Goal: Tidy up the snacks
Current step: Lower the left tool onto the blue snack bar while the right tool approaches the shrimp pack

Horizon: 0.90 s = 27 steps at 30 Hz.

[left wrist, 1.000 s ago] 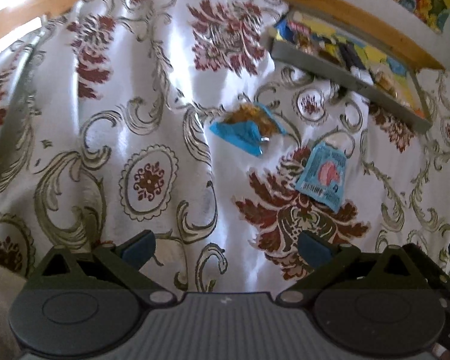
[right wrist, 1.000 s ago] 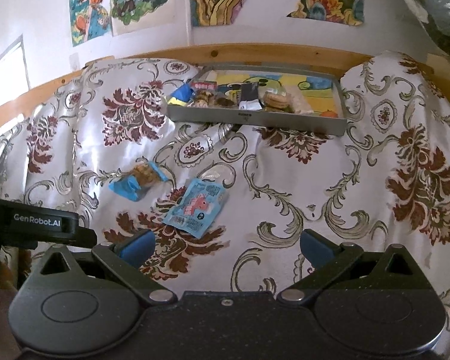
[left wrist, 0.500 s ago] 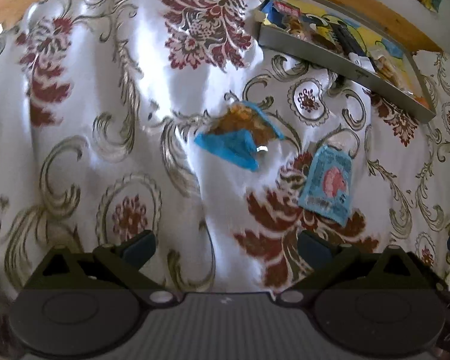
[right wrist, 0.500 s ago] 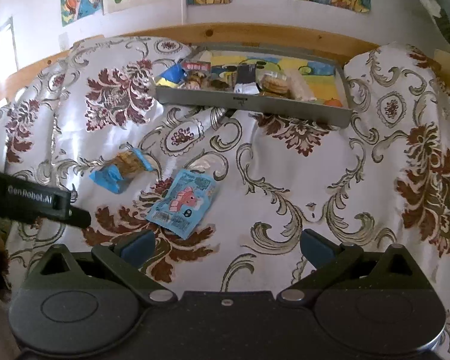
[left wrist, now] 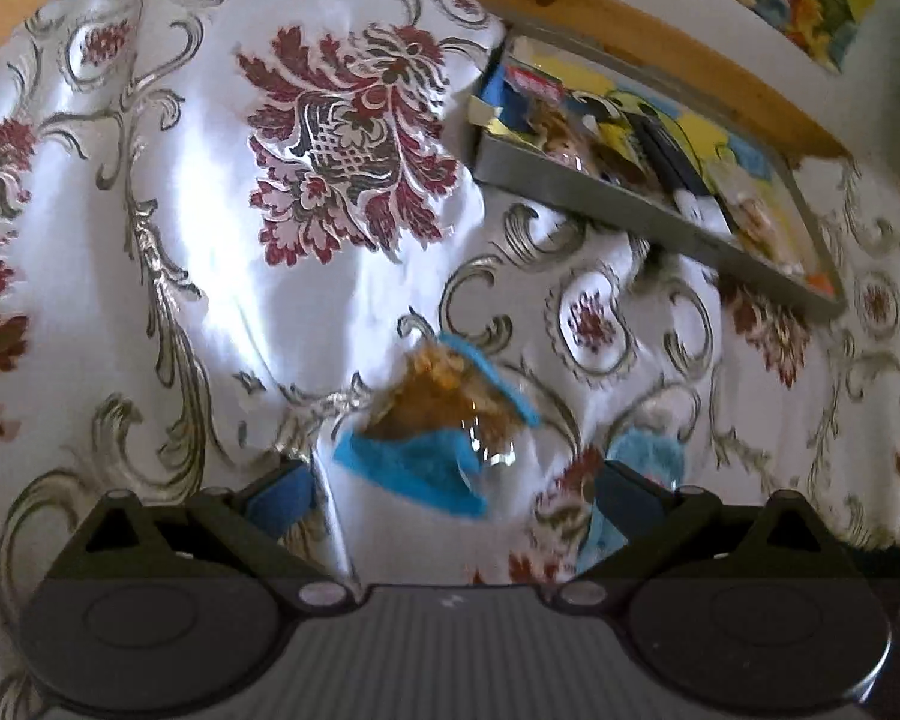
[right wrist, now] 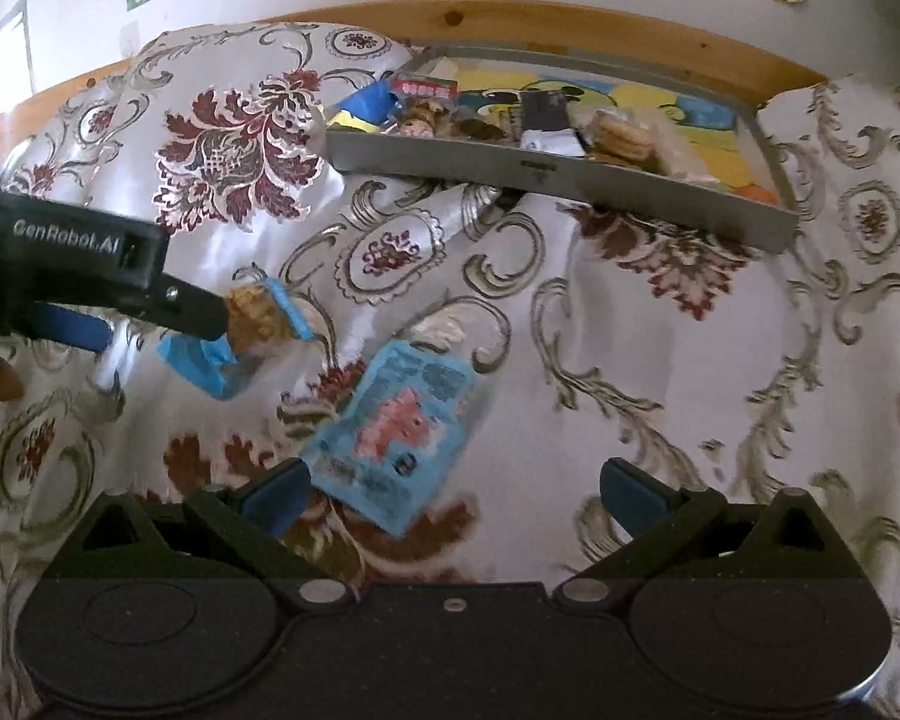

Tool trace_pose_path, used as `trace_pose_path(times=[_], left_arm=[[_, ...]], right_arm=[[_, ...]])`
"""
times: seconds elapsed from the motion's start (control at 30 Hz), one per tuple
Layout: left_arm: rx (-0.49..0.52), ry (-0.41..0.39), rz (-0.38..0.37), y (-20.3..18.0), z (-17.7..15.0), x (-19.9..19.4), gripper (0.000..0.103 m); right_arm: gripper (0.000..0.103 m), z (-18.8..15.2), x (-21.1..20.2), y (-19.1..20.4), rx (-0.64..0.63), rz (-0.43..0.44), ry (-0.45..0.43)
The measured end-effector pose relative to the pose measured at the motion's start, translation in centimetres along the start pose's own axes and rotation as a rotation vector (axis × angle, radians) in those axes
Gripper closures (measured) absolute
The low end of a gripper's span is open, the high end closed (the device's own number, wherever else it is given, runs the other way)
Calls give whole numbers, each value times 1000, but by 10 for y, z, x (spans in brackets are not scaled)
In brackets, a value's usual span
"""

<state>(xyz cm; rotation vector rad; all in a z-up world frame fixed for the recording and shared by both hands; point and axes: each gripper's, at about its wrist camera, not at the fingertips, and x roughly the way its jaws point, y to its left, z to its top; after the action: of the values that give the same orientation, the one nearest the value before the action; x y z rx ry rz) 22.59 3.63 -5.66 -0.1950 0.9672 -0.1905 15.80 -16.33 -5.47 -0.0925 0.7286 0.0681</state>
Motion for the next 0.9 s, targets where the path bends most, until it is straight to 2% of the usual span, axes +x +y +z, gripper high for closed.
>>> trace_pose_path(times=[0.23,0.4,0.53,0.67,0.77,0.9], left_arm=[[33,20,-10,2,15,20,0],[74,18,7,-6,15,28,0],[118,13,-24,-16,12,30,0],[166,9,-8,-21,10,36,0],[165,14,-3,-19,10,41,1],[179,-2,-33,-23,11,41,1]], right_arm=[[1,6,28,13,24,36,-7],[1,5,40,20,9,50,1],[1,5,47,20,14,59,9],[1,5,52,21,13,61,16],[1,5,55,23,13,61,15],[1,5,57,24,11,62,16]])
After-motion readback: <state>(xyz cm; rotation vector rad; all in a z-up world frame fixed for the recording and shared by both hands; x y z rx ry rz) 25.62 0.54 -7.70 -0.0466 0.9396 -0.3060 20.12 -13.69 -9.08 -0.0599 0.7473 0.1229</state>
